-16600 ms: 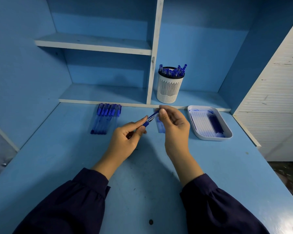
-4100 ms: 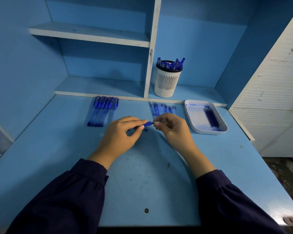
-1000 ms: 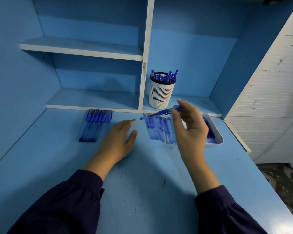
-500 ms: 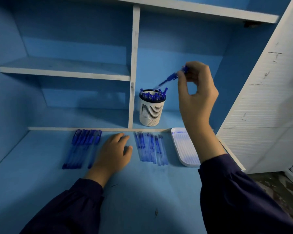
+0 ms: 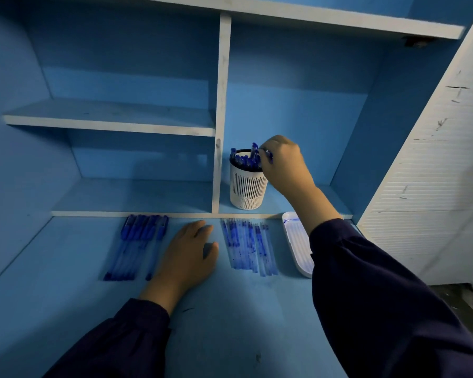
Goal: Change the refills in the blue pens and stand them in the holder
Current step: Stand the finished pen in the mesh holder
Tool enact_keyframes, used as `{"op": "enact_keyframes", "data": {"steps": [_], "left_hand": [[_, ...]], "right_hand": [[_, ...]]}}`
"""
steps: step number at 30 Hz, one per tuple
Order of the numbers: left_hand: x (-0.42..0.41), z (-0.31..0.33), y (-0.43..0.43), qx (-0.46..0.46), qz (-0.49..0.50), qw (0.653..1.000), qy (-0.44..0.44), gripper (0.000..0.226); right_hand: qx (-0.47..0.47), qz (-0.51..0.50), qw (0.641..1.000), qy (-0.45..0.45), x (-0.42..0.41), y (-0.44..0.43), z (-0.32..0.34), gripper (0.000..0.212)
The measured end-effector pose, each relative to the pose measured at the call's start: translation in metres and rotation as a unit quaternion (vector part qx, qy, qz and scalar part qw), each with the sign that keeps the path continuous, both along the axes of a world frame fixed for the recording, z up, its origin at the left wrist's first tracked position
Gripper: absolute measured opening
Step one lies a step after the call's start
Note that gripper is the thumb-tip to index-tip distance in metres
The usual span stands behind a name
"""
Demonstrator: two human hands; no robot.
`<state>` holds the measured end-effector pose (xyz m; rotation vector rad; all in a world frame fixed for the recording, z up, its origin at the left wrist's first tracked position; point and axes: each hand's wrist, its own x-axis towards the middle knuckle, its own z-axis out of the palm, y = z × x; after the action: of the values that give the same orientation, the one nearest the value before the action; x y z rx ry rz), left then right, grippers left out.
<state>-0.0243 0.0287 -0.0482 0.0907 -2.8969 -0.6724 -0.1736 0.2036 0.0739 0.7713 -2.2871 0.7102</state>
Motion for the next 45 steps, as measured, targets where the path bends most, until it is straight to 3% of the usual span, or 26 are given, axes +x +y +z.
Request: {"op": "enact_keyframes", "data": {"steps": [9,13,23,26,31,45], "left_hand": [[0.016,-0.002,-0.002,-0.033,-0.014,0.998,0.058,0.054],[0.032,0.005,-0.017,-0.049,-0.004,0.995,0.089,0.047],[0.073,0.000,-0.087,-0.053,0.089,0.990,0.094,0.056],[0.081,-0.007,-0.101,-0.011,0.110,0.990,0.085,0.045],[0.081,-0.010,-0.102,0.061,0.126,0.989,0.058,0.047],[0.081,-0.007,-0.099,0.056,0.129,0.989,0.037,0.047]], "right_hand": [[-0.126,0.014,0.992,-0.019,0.069,0.007,-0.046,0.018],[-0.123,0.046,0.987,-0.089,0.103,-0.015,-0.078,0.021],[-0.039,0.143,0.958,-0.245,0.141,-0.092,-0.119,0.039],[-0.039,0.149,0.956,-0.252,0.145,-0.110,-0.120,0.038],[-0.041,0.156,0.955,-0.250,0.149,-0.126,-0.120,0.034],[-0.011,0.120,0.957,-0.262,0.149,-0.107,-0.118,0.031]]}}
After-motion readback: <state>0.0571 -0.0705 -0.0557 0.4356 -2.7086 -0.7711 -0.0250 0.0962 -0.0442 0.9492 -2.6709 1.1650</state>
